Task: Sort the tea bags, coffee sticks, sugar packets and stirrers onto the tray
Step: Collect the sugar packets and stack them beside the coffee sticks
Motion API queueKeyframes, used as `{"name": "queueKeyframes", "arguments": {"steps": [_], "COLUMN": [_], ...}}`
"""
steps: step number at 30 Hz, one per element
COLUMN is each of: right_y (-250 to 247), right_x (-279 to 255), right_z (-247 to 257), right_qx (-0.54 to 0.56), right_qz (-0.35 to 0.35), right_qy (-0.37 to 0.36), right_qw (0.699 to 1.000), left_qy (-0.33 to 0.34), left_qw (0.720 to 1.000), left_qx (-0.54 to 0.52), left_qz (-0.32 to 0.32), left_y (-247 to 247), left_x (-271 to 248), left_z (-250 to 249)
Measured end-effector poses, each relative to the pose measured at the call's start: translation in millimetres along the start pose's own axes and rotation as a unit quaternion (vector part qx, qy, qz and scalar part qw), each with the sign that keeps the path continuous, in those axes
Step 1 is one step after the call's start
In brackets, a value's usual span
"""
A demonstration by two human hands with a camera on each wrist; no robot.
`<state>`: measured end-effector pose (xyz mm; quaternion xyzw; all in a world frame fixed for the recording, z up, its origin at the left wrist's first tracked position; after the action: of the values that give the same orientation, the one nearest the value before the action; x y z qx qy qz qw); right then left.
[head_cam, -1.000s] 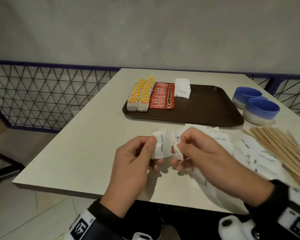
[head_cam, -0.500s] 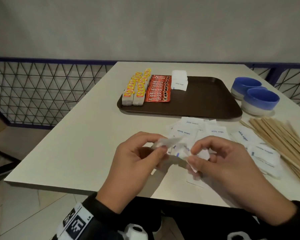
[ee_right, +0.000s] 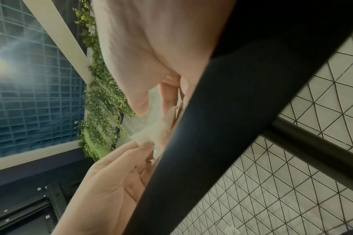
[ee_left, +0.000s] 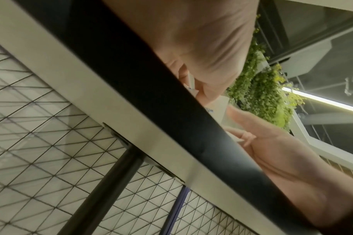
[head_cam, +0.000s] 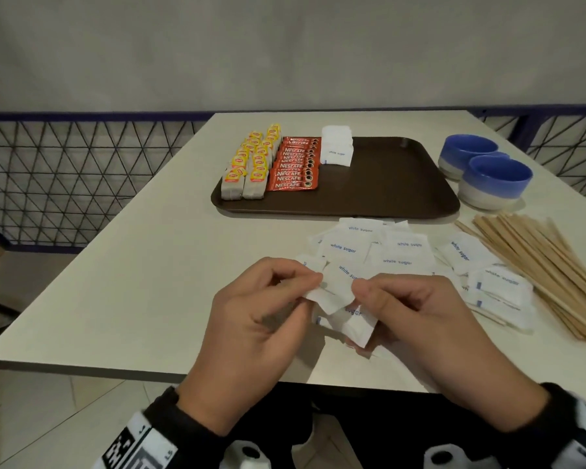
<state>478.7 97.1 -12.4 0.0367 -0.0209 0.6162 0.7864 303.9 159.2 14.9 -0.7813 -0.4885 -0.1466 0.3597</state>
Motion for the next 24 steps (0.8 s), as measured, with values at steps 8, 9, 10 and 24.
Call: {"name": "queueKeyframes", "arguments": {"steps": [8,9,10,24], "right_y": [-3,-3,-3,3], "right_x": [1,0,-1,-2], "right_z": [-5,-4,-2,0], "right_qx": [0.039,0.045,0.051,0.044], "right_qz": [-0.008,-0.003,-0.001,-0.003], "right_qy": [0.014,0.012,0.009,0.016], "right_qw": [0.999,0.999,0.999,0.999], "left_qy": [-0.041,-0.081,-0.118,-0.236], "left_qw": [0.993,0.987,0.977,0.945], "left_qx": [-0.062,-0.115,-0.163,-0.214], "left_qz": [0.086,0.077,0.071,0.074], "left_y": [8,6,6,10], "left_x": [1,1,1,4], "left_z": [2,6,9,14]}}
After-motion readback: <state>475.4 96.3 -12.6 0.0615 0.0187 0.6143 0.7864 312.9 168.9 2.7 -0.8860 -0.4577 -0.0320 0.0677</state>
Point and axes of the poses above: each hand's wrist, its own x-axis towards the middle knuckle, its own y-axis out of the palm, z = x × y, the point moved 6 cm from there along x, towards the middle knuckle, and after that the axes turned 1 degree about -y, right-handed, at the moved point
